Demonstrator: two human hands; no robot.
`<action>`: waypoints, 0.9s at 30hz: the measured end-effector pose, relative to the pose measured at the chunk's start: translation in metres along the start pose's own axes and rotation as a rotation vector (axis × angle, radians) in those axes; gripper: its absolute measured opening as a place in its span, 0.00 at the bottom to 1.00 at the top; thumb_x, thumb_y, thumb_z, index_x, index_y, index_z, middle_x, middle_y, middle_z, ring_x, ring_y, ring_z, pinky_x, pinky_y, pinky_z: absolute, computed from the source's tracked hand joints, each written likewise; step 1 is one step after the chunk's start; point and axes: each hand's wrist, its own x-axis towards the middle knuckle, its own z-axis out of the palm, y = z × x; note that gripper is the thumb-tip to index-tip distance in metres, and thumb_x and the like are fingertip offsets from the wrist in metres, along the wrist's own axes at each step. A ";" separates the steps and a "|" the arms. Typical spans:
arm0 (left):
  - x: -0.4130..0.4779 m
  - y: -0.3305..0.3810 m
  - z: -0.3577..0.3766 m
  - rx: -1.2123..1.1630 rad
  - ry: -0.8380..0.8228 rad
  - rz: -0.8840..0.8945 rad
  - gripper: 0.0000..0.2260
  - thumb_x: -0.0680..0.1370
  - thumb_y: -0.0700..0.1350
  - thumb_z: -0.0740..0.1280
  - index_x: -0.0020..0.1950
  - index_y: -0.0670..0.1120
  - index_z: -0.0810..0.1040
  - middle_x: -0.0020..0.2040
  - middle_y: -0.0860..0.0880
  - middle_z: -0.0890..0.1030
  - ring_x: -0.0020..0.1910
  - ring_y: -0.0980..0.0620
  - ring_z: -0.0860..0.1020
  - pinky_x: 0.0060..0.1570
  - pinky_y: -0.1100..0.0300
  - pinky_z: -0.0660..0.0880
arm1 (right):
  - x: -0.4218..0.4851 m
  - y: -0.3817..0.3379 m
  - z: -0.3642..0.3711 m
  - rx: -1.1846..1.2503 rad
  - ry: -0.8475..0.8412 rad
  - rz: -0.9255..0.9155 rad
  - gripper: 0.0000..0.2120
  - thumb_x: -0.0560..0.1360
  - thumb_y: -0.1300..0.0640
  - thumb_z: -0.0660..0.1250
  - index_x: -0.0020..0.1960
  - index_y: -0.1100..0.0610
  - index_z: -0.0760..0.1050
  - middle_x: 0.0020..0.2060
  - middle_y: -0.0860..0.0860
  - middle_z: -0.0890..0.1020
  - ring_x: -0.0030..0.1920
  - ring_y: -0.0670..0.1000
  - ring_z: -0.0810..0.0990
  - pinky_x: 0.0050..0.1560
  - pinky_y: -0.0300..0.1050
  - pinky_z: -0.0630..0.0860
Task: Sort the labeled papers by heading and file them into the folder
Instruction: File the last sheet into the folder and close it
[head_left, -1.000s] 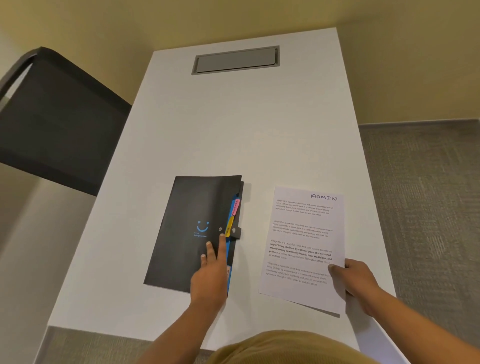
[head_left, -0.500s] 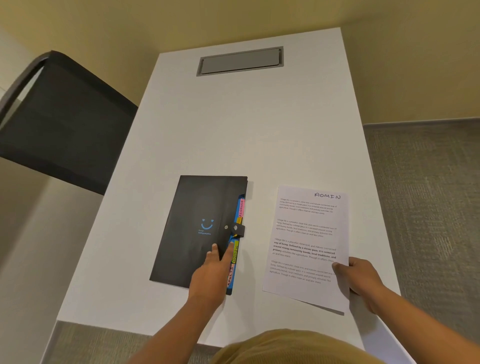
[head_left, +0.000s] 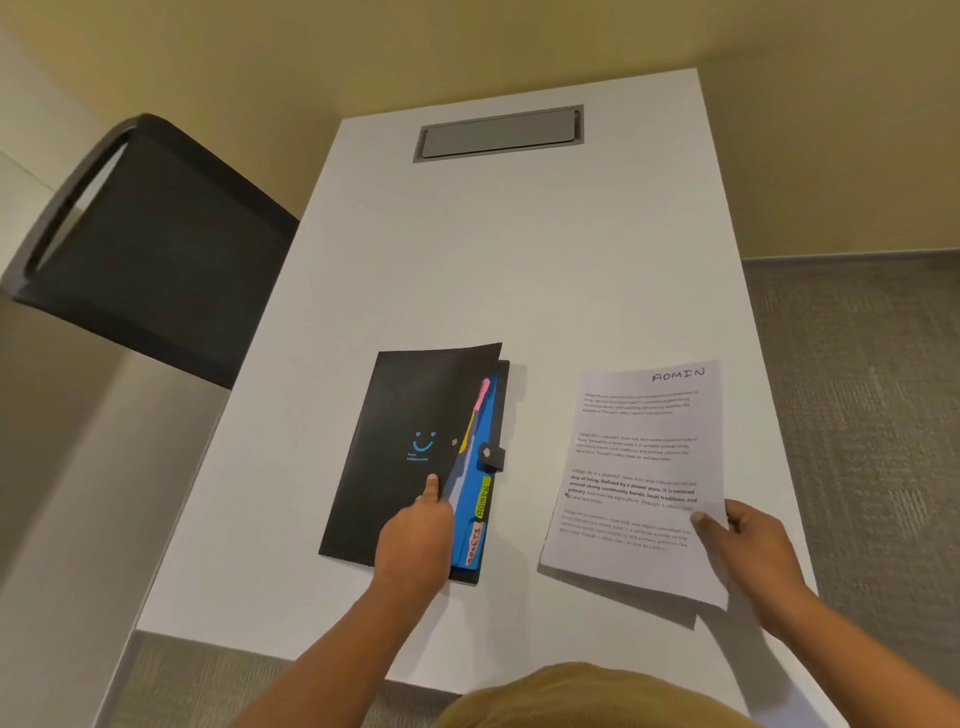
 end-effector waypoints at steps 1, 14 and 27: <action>-0.002 -0.006 -0.001 -0.016 0.026 -0.015 0.35 0.78 0.46 0.69 0.78 0.44 0.54 0.67 0.46 0.75 0.56 0.49 0.80 0.53 0.56 0.78 | -0.004 -0.006 -0.002 0.023 0.009 -0.028 0.08 0.79 0.60 0.66 0.56 0.56 0.81 0.47 0.52 0.85 0.44 0.50 0.83 0.38 0.42 0.76; -0.038 -0.049 -0.008 -0.404 0.171 0.094 0.29 0.78 0.51 0.68 0.77 0.56 0.60 0.70 0.55 0.73 0.59 0.54 0.78 0.49 0.61 0.80 | -0.072 -0.110 0.046 0.108 0.034 -0.275 0.06 0.77 0.59 0.68 0.52 0.51 0.82 0.45 0.44 0.86 0.43 0.48 0.86 0.45 0.49 0.83; -0.049 -0.086 -0.030 -0.620 0.267 0.212 0.19 0.83 0.47 0.55 0.73 0.55 0.69 0.58 0.54 0.80 0.42 0.56 0.74 0.48 0.62 0.79 | -0.122 -0.150 0.149 -0.330 -0.019 -0.393 0.07 0.77 0.54 0.66 0.49 0.42 0.81 0.42 0.40 0.85 0.41 0.44 0.83 0.44 0.48 0.82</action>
